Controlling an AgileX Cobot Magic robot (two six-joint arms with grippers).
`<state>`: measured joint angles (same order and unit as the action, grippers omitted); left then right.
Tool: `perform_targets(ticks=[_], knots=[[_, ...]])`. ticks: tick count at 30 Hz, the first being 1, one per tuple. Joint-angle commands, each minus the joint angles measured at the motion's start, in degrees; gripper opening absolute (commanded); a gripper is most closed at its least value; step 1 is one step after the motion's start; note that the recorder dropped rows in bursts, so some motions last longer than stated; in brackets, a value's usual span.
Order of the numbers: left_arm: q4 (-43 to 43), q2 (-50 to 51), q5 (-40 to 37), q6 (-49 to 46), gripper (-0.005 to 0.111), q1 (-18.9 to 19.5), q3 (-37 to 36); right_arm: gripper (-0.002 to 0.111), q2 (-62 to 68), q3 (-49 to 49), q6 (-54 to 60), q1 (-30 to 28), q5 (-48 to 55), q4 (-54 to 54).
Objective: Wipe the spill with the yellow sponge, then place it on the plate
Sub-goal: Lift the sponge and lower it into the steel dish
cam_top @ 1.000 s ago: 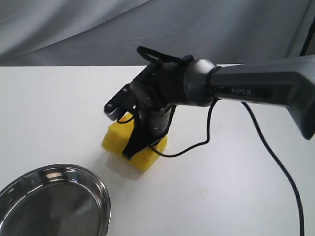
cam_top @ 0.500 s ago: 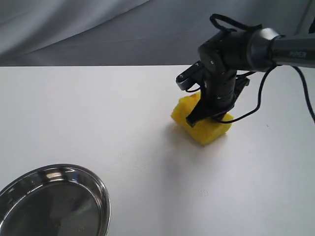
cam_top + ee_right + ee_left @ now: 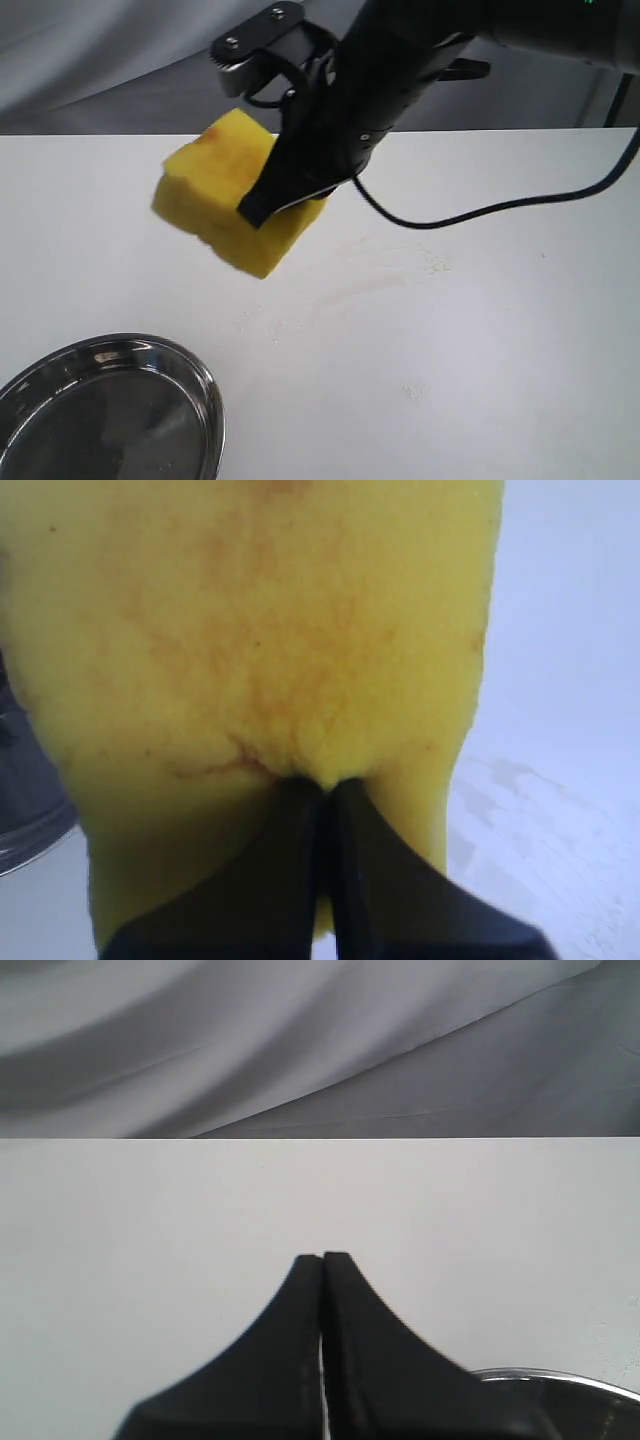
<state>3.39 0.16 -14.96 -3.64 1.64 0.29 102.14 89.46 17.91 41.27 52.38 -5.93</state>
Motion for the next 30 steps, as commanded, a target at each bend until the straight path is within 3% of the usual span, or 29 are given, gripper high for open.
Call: perform_targets(ticks=[1, 11, 19, 30], knots=[[0.03, -0.16, 0.14, 0.17, 0.000, 0.10, -0.29, 0.000, -0.17, -0.40, 0.93, 6.17, 0.94, -0.79], [0.03, -0.16, 0.14, 0.17, 0.000, 0.10, -0.29, 0.000, 7.95, -0.49, 0.93, 18.15, -0.93, -1.01], [0.03, -0.16, 0.14, 0.17, 0.000, 0.10, -0.29, 0.000, 13.65, -0.35, 0.23, 21.65, -4.19, -1.13], [0.03, -0.16, 0.14, 0.17, 0.000, 0.10, -0.29, 0.037, 14.04, -0.24, -0.28, 21.64, -6.61, -1.25]])
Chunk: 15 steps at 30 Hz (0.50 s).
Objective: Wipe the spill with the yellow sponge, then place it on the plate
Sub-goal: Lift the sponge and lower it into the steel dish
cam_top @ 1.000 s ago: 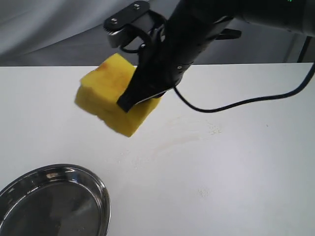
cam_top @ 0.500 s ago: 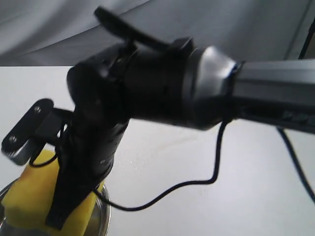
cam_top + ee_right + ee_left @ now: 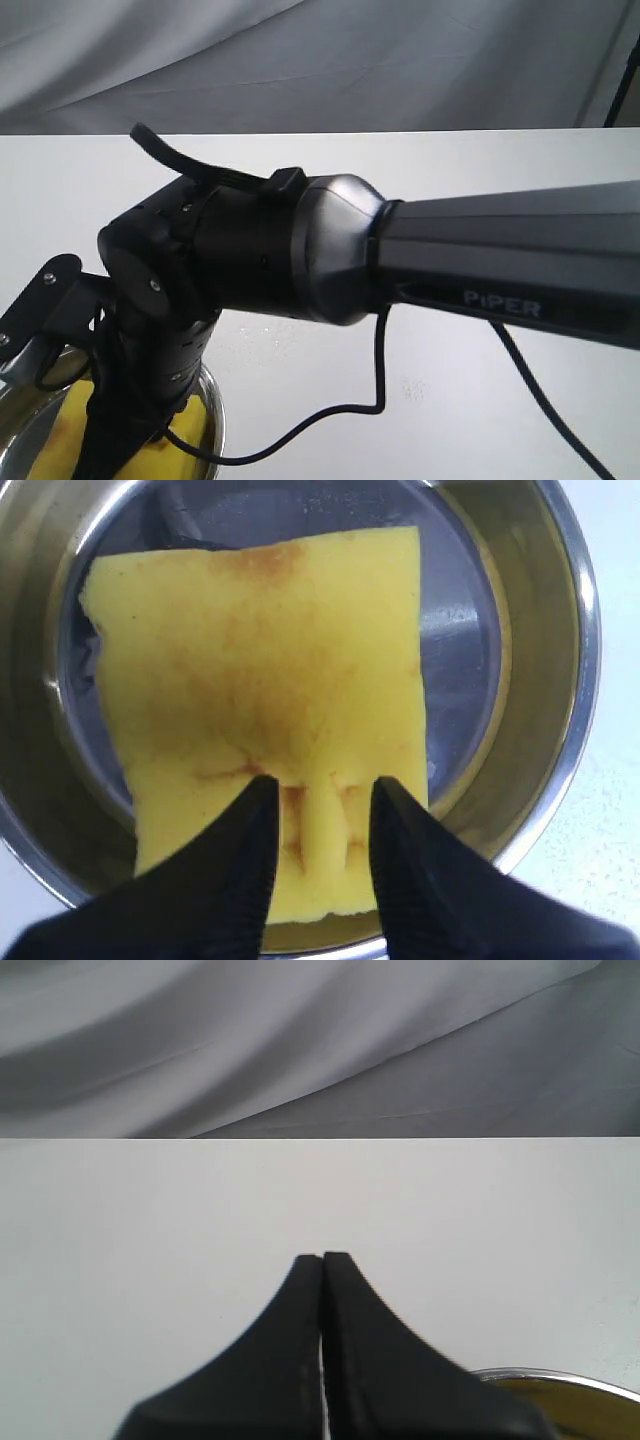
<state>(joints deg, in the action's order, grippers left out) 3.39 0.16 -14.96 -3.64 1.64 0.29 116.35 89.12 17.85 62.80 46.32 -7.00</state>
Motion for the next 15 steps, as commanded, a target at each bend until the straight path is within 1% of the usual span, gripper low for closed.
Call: perform_targets(ticks=[1, 6, 9, 11, 15], knots=[[0.03, -0.16, 0.14, 0.17, 0.000, 0.10, -0.29, 0.039, -0.30, 0.37, -0.22, 0.10, -0.25, -0.28], [0.03, -0.16, 0.14, 0.17, 0.000, 0.10, -0.29, 0.038, -3.80, 2.06, -0.27, 0.10, 2.14, -4.99], [0.03, -0.16, 0.14, 0.17, 0.000, 0.10, -0.29, 0.033, -6.08, 2.34, 0.16, 0.10, 3.34, -7.82], [0.03, -0.16, 0.14, 0.17, 0.000, 0.10, -0.29, 0.026, -6.73, 2.34, 0.49, 0.10, 4.84, -9.19], [0.03, -0.16, 0.14, 0.17, 0.000, 0.10, -0.29, 0.005, -6.25, 2.24, 4.73, 0.76, 8.52, -13.79]])
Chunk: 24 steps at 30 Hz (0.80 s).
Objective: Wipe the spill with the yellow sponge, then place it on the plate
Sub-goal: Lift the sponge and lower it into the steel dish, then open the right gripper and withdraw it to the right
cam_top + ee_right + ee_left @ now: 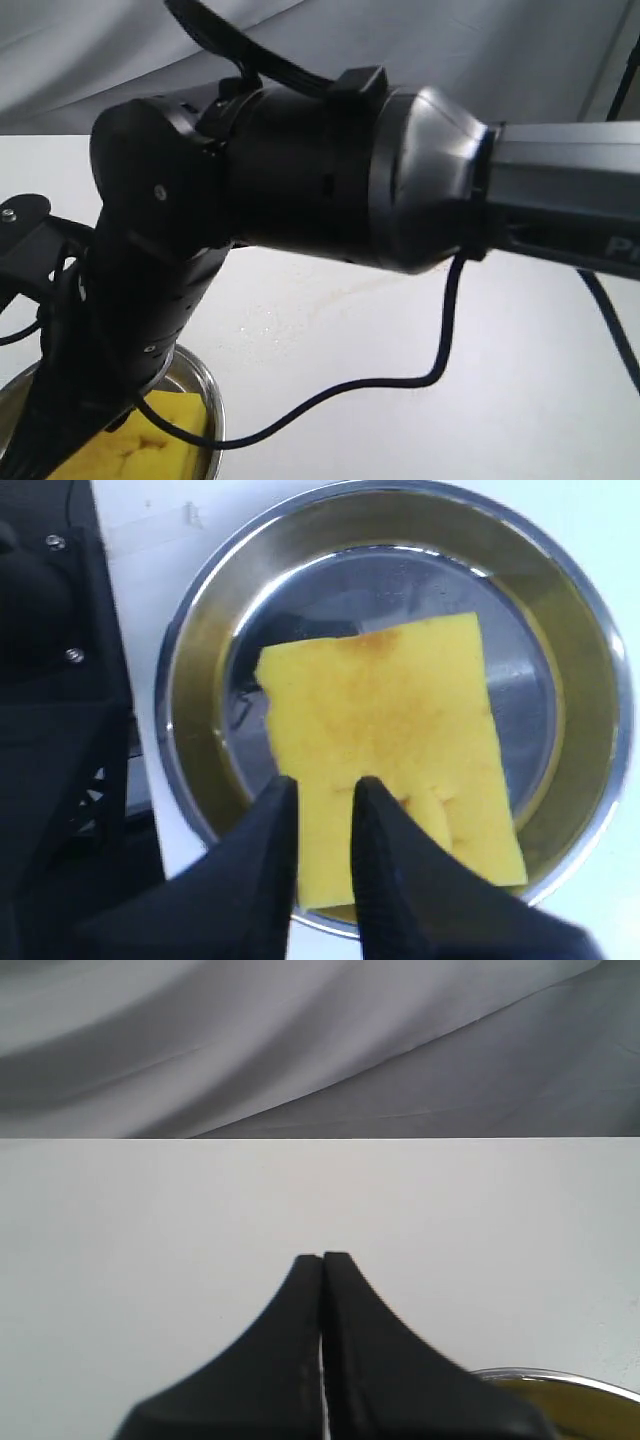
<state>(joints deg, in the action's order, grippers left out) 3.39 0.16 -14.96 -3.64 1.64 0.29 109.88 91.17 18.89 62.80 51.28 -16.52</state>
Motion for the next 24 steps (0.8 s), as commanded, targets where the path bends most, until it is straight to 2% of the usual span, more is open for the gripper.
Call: perform_targets(ticks=[1, 8, 12, 18, 24], knots=[[0.03, -0.16, 0.14, 0.17, 0.000, 0.10, -0.29, 0.000, 0.34, 0.18, 4.81, 1.46, 4.32, -5.01], [0.03, -0.16, 0.14, 0.17, 0.000, 0.10, -0.29, 0.000, 3.39, -0.10, 6.85, 9.69, 4.19, -2.54], [0.03, -0.16, 0.14, 0.17, 0.000, 0.10, -0.29, 0.000, 6.90, -0.10, 6.32, 12.45, 3.96, -5.47], [0.03, -0.16, 0.14, 0.17, 0.000, 0.10, -0.29, 0.000, 10.56, -0.10, 6.74, 14.32, 2.68, -5.48], [0.03, -0.16, 0.14, 0.17, 0.000, 0.10, -0.29, 0.000, 7.96, -0.10, 0.57, 13.14, 4.02, -0.09]])
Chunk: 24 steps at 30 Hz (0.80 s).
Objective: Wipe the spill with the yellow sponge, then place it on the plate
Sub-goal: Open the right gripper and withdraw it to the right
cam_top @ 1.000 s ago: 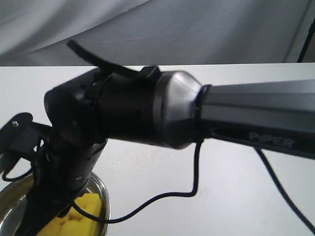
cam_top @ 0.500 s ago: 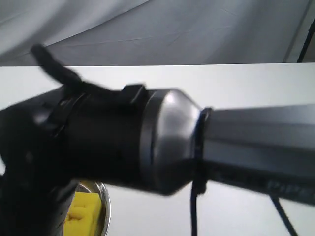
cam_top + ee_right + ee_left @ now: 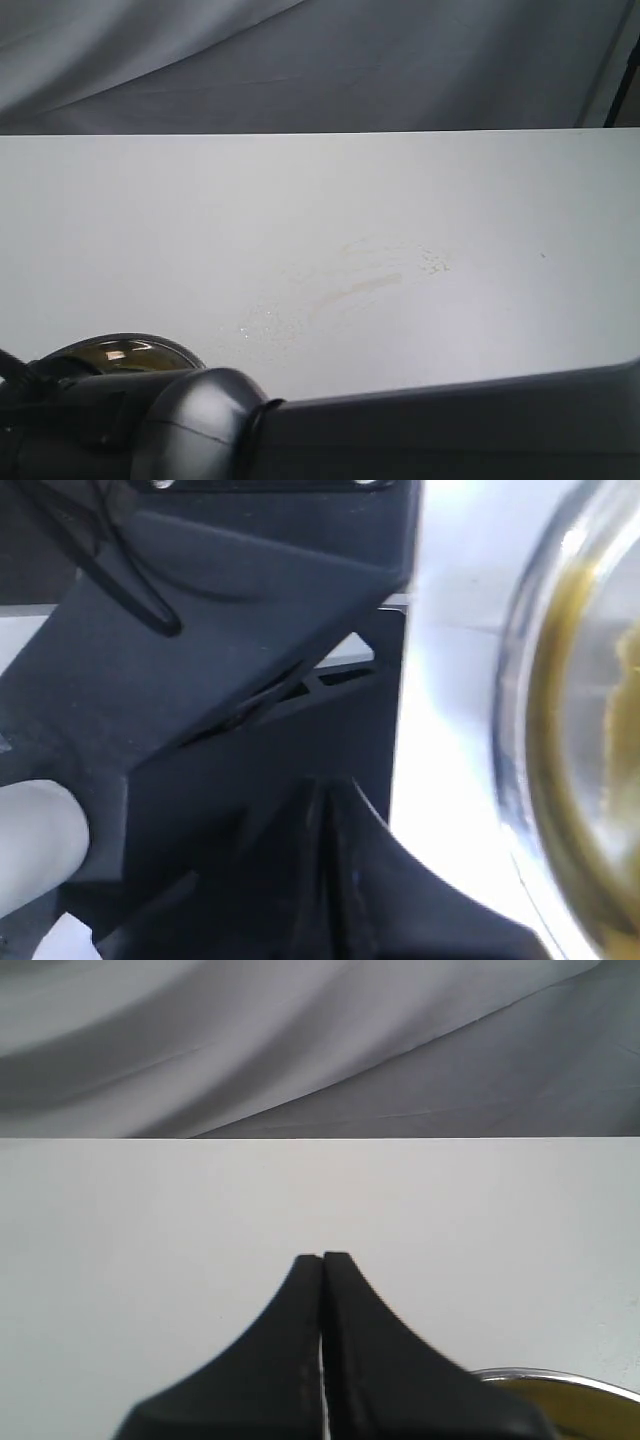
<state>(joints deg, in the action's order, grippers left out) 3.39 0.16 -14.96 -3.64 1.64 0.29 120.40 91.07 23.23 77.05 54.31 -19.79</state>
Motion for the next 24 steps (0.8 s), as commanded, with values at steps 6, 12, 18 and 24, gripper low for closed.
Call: perform_targets(ticks=[6, 12, 18, 24], knots=[[0.03, -0.16, 0.14, 0.17, 0.000, 0.10, -0.29, 0.000, -6.49, -3.35, -3.90, -6.11, 4.54, 2.86], [0.03, -0.16, 0.14, 0.17, 0.000, 0.10, -0.29, 0.000, -16.01, -16.76, -3.90, -18.25, -2.00, 2.74], [0.03, -0.16, 0.14, 0.17, 0.000, 0.10, -0.29, 0.000, -20.89, -27.78, -8.30, -40.25, -4.44, 7.87], [0.03, -0.16, 0.14, 0.17, 0.000, 0.10, -0.29, 0.000, -21.60, -33.49, -19.34, -65.48, -2.71, 19.30]])
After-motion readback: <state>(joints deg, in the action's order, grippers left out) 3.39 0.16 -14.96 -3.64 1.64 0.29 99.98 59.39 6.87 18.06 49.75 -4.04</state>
